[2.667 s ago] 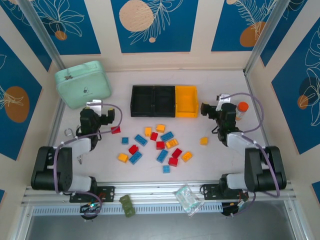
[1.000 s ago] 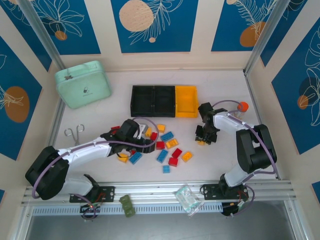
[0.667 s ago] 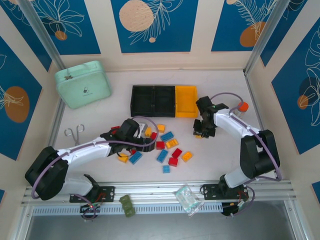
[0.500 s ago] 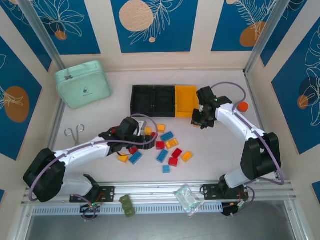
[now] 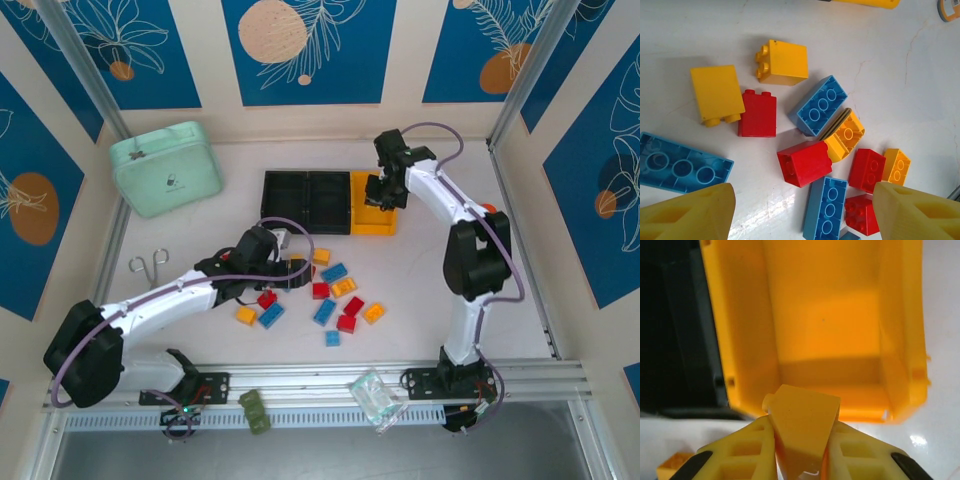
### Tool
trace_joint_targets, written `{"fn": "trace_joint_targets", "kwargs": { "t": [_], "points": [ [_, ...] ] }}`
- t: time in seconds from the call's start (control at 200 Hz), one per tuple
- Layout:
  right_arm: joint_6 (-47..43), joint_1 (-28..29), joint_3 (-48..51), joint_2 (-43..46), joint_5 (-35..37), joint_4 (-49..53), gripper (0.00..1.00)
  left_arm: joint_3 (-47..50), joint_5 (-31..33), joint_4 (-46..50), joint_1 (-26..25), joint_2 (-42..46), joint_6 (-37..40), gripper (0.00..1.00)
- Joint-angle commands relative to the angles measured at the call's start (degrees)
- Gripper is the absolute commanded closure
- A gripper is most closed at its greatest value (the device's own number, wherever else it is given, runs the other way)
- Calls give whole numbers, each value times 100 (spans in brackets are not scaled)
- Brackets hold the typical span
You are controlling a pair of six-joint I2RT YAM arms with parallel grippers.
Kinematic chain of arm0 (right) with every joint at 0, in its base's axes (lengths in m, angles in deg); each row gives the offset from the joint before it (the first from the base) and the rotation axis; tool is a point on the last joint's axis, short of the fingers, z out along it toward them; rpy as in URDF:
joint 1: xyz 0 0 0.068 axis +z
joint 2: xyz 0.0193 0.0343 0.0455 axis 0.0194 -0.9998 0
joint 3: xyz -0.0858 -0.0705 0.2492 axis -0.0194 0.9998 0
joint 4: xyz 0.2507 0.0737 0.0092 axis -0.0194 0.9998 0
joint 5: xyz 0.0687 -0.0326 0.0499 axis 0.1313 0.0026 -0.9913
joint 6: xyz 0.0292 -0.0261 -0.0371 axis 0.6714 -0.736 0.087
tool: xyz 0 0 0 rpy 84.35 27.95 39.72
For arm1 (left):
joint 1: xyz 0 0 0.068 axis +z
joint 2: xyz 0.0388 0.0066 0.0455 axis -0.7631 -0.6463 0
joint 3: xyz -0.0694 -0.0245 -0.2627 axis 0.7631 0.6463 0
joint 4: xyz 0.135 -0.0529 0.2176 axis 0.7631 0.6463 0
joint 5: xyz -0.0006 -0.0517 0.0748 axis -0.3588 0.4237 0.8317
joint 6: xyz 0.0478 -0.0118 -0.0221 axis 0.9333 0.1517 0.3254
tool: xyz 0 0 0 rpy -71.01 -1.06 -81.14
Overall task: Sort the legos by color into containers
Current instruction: Place the lego in the container.
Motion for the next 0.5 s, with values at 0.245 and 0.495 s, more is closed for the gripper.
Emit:
{"fn": "trace_joint_targets", "kwargs": {
  "t": [0.245, 0.495],
  "points": [
    [-86, -105, -1266, -1266, -22, 438, 77, -34, 189, 239, -48, 149, -122, 28],
    [-109, -27, -1575, -1640, 48, 532, 74, -8, 221, 274, -51, 102, -114, 28]
  ]
}}
